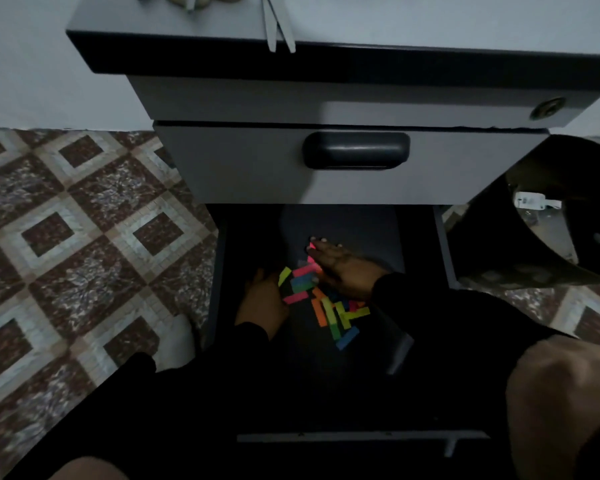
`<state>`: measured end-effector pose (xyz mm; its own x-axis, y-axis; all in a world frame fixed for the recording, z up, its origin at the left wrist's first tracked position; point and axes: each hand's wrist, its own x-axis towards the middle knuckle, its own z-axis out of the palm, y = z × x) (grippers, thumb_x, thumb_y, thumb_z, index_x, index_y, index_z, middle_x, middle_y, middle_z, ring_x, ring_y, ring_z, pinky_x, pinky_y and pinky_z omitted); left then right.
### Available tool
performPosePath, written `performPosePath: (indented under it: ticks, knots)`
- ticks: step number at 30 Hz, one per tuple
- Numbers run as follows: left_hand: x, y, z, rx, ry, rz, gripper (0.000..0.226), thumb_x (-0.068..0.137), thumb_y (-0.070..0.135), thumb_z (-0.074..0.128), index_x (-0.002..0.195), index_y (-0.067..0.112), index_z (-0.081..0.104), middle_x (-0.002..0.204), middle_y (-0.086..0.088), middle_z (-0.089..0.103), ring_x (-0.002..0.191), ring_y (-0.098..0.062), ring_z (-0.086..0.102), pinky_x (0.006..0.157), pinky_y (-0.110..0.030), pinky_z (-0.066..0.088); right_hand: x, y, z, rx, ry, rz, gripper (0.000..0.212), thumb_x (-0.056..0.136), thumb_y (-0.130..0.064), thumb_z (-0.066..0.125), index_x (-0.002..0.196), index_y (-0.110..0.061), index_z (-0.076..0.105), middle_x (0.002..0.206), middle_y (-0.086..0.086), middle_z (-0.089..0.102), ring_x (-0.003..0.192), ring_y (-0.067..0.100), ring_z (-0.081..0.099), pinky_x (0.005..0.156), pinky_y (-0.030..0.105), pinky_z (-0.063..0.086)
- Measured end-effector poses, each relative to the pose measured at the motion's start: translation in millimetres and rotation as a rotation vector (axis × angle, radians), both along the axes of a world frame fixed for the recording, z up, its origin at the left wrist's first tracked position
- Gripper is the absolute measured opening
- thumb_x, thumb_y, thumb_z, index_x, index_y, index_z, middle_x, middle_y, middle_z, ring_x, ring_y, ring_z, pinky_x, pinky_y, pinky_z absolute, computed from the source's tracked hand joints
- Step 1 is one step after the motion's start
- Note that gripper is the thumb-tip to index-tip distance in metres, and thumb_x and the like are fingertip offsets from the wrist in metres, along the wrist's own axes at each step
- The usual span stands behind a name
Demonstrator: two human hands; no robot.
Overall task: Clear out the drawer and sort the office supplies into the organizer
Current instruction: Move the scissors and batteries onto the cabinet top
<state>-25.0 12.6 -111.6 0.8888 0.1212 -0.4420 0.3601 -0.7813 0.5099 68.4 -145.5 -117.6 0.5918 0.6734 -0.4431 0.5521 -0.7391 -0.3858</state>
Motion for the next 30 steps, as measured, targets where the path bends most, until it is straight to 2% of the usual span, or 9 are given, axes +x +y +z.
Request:
performPosePath:
  ticks: [3,6,11,14,18,20,24,26,30]
  knots:
    - [-2.9,-2.9,2.1,0.075,0.039,-0.075,0.057,0.09,0.02,0.055,0.143,0.016,0.034,0.146,-0.012,0.035,0.139,-0.028,0.023,0.113,-0.035,0.018,-17.6,-26.4,8.7,0.125,-0.054,-0.123,0.067,0.09,-0.026,0.058,0.147,-0.015,0.025,0.156,0.005,0.019,0.143,0.02,0.016,0.113,0.02,0.008]
    - [-6.3,-5.7,0.2,0.098,0.039,-0.102,0.065,0.086,0.022,0.06,0.144,0.017,0.03,0.148,-0.012,0.031,0.14,-0.029,0.019,0.112,-0.035,0.013,-34.5,-59.0,9.7,-0.001,-0.166,-0.421,0.064,0.083,-0.018,0.062,0.141,-0.015,0.036,0.142,0.01,0.037,0.127,0.031,0.036,0.104,0.027,0.026]
    - [-10.9,-17.3,-4.2,0.099,0.067,-0.062,0.071,0.077,0.021,0.066,0.141,0.021,0.034,0.144,-0.012,0.032,0.133,-0.034,0.028,0.11,-0.041,0.023,-73.3,-66.9,1.7,-0.267,-0.097,-0.6,0.064,0.086,-0.018,0.056,0.143,-0.013,0.026,0.144,0.012,0.024,0.127,0.033,0.028,0.104,0.041,0.03]
    - [-15.7,-25.3,-2.8,0.072,0.09,-0.073,0.076,0.077,0.024,0.07,0.142,0.023,0.032,0.144,-0.011,0.029,0.133,-0.035,0.027,0.11,-0.043,0.026,-79.6,-52.7,1.2,-0.145,-0.101,-0.637,0.061,0.086,-0.019,0.058,0.141,-0.013,0.032,0.14,0.014,0.027,0.124,0.034,0.032,0.103,0.039,0.032]
    - [-13.4,-26.2,2.3,0.076,0.134,-0.141,0.114,0.066,0.034,0.081,0.15,0.026,0.004,0.156,-0.003,-0.002,0.141,-0.035,0.005,0.113,-0.046,0.02,-62.2,-42.0,11.0,0.089,0.0,-0.76,0.066,0.084,-0.02,0.065,0.141,-0.014,0.032,0.141,0.014,0.027,0.128,0.035,0.036,0.108,0.039,0.034]
    - [-9.7,-23.4,-0.5,0.13,0.167,-0.213,0.123,0.063,0.041,0.082,0.15,0.028,-0.004,0.157,0.0,-0.009,0.142,-0.036,-0.002,0.113,-0.05,0.017,-49.7,-40.9,19.0,-0.02,0.058,-0.71,0.088,0.075,-0.033,0.075,0.146,-0.021,0.023,0.148,0.011,0.017,0.134,0.036,0.025,0.109,0.042,0.031]
    - [-4.6,-23.2,-6.9,0.209,0.099,-0.239,0.118,0.064,0.048,0.079,0.15,0.027,0.0,0.155,-0.002,0.003,0.138,-0.036,0.009,0.11,-0.049,0.022,-43.9,-27.4,22.0,-0.31,0.127,-0.564,0.125,0.053,-0.053,0.083,0.147,-0.038,0.002,0.153,0.006,-0.001,0.139,0.035,0.007,0.107,0.053,0.026]
    - [-5.3,-26.6,-9.8,0.23,0.066,-0.224,0.114,0.065,0.051,0.077,0.149,0.025,0.005,0.151,-0.005,0.009,0.133,-0.034,0.016,0.107,-0.046,0.027,-48.6,-17.1,16.4,-0.37,0.079,-0.525,0.127,0.052,-0.054,0.083,0.147,-0.038,0.0,0.152,0.008,-0.001,0.137,0.034,0.009,0.106,0.053,0.027]
    - [-9.8,-30.4,-13.7,0.208,0.018,-0.201,0.102,0.072,0.042,0.076,0.149,0.025,0.011,0.147,-0.003,0.016,0.129,-0.031,0.022,0.099,-0.04,0.037,-57.7,-6.2,6.7,-0.352,-0.014,-0.455,0.109,0.071,-0.036,0.078,0.147,-0.037,-0.001,0.149,0.008,0.004,0.132,0.032,0.018,0.101,0.045,0.035]
